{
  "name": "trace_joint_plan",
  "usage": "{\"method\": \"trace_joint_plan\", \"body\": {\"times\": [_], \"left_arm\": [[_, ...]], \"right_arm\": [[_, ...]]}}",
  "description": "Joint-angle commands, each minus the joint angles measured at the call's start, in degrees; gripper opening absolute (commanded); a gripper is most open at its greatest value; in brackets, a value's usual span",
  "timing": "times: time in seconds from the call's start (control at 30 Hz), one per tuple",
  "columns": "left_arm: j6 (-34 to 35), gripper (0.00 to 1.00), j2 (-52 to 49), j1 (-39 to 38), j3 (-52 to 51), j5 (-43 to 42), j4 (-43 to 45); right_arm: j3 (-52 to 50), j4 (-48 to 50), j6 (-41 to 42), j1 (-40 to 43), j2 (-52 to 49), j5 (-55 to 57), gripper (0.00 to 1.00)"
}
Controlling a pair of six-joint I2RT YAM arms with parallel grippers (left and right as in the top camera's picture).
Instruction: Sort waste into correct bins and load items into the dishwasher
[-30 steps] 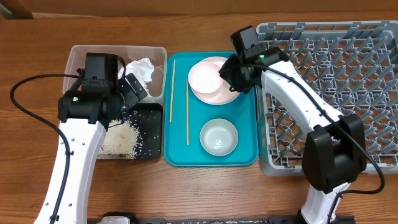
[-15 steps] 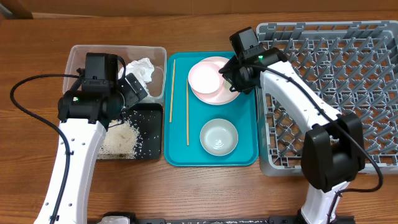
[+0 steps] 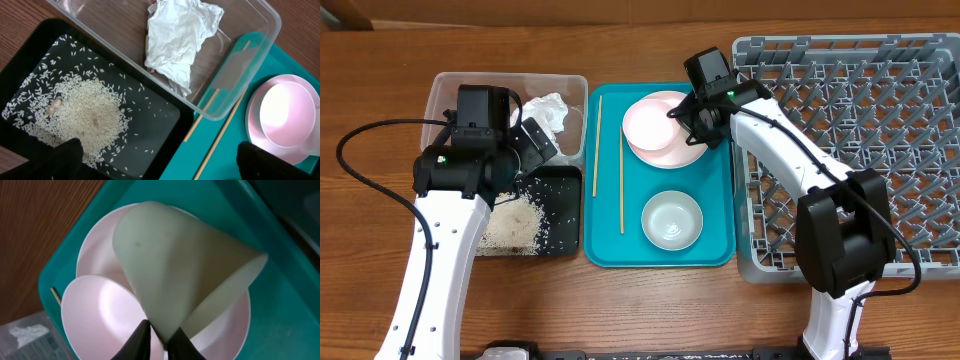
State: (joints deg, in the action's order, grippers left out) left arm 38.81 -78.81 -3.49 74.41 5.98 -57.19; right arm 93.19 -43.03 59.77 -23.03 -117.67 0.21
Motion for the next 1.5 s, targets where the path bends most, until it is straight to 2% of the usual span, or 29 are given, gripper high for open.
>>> {"method": "trace_joint_plan", "body": {"times": [0.0, 0.3, 0.53, 0.77, 1.07, 1.27, 1.47], "left_arm": [[-0.92, 1.00, 0.37, 0.09, 0.72, -0.04, 0.20], [-0.92, 1.00, 0.37, 0.09, 0.72, -0.04, 0.20], [-0.92, 1.00, 0.37, 0.09, 0.72, -0.04, 0.20], [-0.92, 1.00, 0.37, 0.09, 0.72, -0.04, 0.20], [-0.92, 1.00, 0.37, 0.09, 0.72, -0.04, 0.20], [-0.92, 1.00, 0.37, 0.09, 0.72, -0.04, 0.20], [-0.92, 1.00, 0.37, 0.09, 0.72, -0.04, 0.20]], "right_arm": [[-0.24, 0.28, 0.24, -0.15, -0.13, 1.73, 0.07], [-0.24, 0.26, -0.26, -0.15, -0.13, 3.48, 0.04], [-0.11, 1.40, -10.60, -0.15, 0.00, 3.58, 0.04], [-0.11, -0.02, -14.78, -0.15, 2.54, 3.52, 0.04], [-0.11, -4.63, -24.61, -0.15, 9.79, 0.57, 0.04], [0.83, -7.30, -32.52, -0.15, 11.17, 0.52, 0.04], [1.03, -5.40, -42.97, -0.24, 11.15, -6.67, 0.04]]}}
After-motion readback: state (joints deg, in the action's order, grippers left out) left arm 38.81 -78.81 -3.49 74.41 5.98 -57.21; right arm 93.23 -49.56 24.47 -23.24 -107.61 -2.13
